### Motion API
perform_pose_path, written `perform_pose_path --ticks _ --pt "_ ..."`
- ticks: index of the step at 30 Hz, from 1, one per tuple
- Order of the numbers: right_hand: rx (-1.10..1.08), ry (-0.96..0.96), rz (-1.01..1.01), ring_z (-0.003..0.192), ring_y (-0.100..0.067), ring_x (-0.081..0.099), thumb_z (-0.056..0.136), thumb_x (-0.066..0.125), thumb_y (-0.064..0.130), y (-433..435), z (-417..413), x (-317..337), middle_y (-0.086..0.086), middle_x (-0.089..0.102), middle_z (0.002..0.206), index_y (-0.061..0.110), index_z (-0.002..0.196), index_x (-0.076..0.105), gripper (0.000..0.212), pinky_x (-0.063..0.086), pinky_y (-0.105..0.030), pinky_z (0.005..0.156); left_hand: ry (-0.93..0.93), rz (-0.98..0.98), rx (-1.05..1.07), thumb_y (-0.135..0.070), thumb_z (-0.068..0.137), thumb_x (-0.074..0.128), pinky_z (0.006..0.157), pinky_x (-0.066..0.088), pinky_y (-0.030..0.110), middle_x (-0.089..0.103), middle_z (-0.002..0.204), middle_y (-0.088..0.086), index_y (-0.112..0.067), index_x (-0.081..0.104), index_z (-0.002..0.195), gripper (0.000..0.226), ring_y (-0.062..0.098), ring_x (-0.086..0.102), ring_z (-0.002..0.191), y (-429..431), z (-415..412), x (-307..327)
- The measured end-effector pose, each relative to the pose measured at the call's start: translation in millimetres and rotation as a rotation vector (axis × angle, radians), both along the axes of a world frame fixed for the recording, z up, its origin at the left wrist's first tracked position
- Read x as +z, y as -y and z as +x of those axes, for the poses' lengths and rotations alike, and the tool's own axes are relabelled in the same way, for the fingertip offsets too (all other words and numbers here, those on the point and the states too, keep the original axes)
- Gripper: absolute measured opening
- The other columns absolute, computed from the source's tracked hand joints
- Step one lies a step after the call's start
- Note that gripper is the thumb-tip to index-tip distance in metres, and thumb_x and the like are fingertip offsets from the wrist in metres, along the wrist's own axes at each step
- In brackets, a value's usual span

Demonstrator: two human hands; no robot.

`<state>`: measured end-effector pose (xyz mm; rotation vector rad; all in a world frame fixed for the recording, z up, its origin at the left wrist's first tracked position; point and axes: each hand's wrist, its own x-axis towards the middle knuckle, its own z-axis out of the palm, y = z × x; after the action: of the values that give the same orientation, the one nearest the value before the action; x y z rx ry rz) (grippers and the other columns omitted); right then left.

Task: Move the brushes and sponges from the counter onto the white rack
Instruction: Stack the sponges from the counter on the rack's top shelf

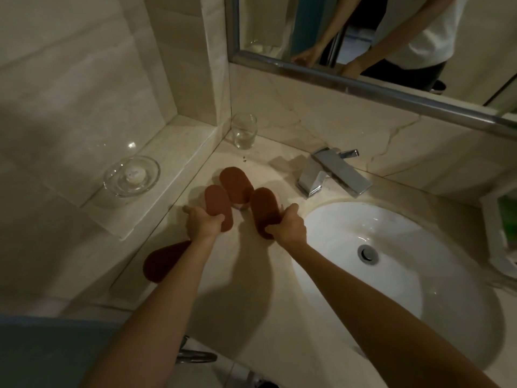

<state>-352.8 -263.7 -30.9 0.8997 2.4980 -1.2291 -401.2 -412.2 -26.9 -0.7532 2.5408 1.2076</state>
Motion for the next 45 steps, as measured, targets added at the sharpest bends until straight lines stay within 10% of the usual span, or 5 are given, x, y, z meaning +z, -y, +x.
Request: perform_pose_path --ticks 8,13,24,36,45 --pt "-0.01 -0.358 0.003 0.086 -0.02 0.059 0.083 0.065 0.013 -25.8 28.7 69.6 -0.011 0.061 0.1 0.01 0.098 0.043 0.027 0.051 -0.028 0.071 -0.234 0.437 0.251 -0.007 0.084 0.063 0.092 0.044 0.028 0.056 0.121 0.017 0.002 0.029 0.133 0.06 0.028 0.057 0.112 -35.3 42.9 66.0" --pt "-0.116 -0.615 0.067 0.07 -0.013 0.05 0.081 0.067 0.013 -75.1 68.6 153.5 0.008 0.047 0.073 0.011 0.088 0.04 0.027 0.04 -0.022 0.058 -0.336 0.664 0.066 -0.026 0.067 0.069 0.08 0.056 0.045 0.062 0.117 0.026 0.003 0.053 0.118 0.061 0.039 0.064 0.102 -102.4 66.7 133.2" --pt "-0.499 -0.969 0.37 0.073 -0.021 0.053 0.081 0.07 0.02 -262.2 207.9 278.8 0.0 0.051 0.072 0.019 0.076 0.038 0.032 0.041 -0.029 0.063 -0.485 0.868 -0.495 -0.021 0.08 0.067 0.054 0.045 0.017 0.067 0.105 0.013 0.0 0.054 0.115 0.043 0.02 0.065 0.087 -319.9 139.8 253.9" --pt "-0.743 -0.983 0.236 0.067 -0.004 0.05 0.088 0.062 0.021 -453.9 281.9 333.9 0.006 0.05 0.08 0.008 0.105 0.046 0.027 0.039 -0.016 0.051 -0.535 0.682 -0.889 -0.026 0.085 0.061 0.092 0.05 0.039 0.052 0.123 0.009 -0.012 0.035 0.117 0.043 0.027 0.057 0.11 -521.6 193.7 345.0" --pt "-0.769 -0.712 0.123 0.099 -0.03 0.058 0.089 0.054 0.021 -532.2 256.4 312.9 -0.016 0.06 0.112 0.007 0.114 0.05 0.029 0.048 -0.041 0.083 -0.359 0.749 -0.838 -0.022 0.088 0.057 0.052 0.05 0.023 0.047 0.134 0.016 -0.005 0.029 0.135 0.057 0.026 0.06 0.107 -579.6 169.7 331.8"
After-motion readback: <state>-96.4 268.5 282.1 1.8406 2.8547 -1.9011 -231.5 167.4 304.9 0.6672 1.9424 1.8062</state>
